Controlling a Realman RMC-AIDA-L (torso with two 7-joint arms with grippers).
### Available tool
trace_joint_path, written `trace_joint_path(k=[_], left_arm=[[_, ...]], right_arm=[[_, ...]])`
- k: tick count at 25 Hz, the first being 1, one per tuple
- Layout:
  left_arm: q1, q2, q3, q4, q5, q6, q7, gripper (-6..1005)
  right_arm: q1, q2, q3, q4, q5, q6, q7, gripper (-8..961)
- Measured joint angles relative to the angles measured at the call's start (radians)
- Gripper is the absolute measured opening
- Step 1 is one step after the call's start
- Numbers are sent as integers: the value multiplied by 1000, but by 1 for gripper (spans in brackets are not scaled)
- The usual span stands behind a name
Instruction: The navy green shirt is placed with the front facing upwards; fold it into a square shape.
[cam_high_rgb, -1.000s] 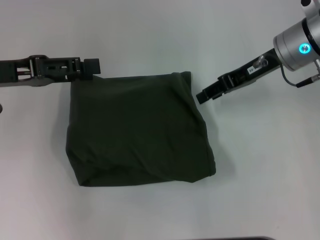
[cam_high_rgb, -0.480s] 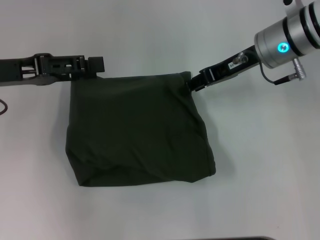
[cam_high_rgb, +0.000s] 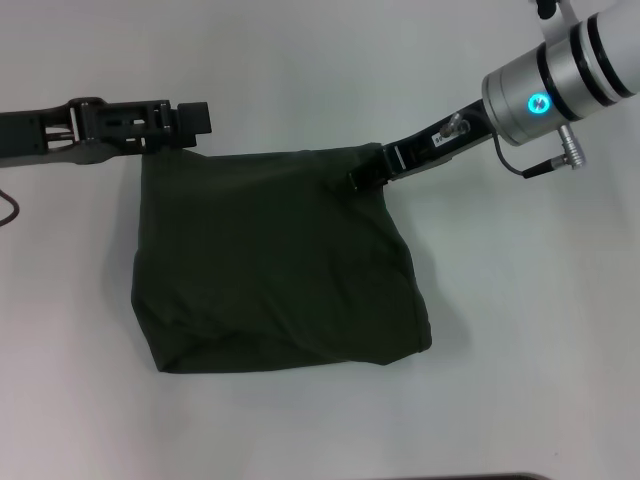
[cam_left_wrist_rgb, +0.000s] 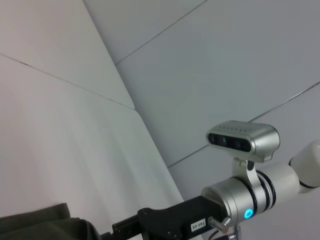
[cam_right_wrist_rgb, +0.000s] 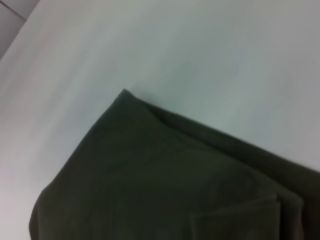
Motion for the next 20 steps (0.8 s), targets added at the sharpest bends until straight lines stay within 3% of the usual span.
trace_joint_path(k=[10, 14, 20], left_arm=[[0, -11, 0, 0, -2, -6, 0, 642], [0, -14, 0, 0, -3, -10, 0, 642], [-1, -14, 0, -1, -3, -13, 0, 643]], right_arm=[[-8, -26, 2, -9, -6, -60, 59, 535], [-9, -23, -2, 11, -9, -38, 64, 535], [-9, -3, 1, 26, -7, 2, 64, 535]])
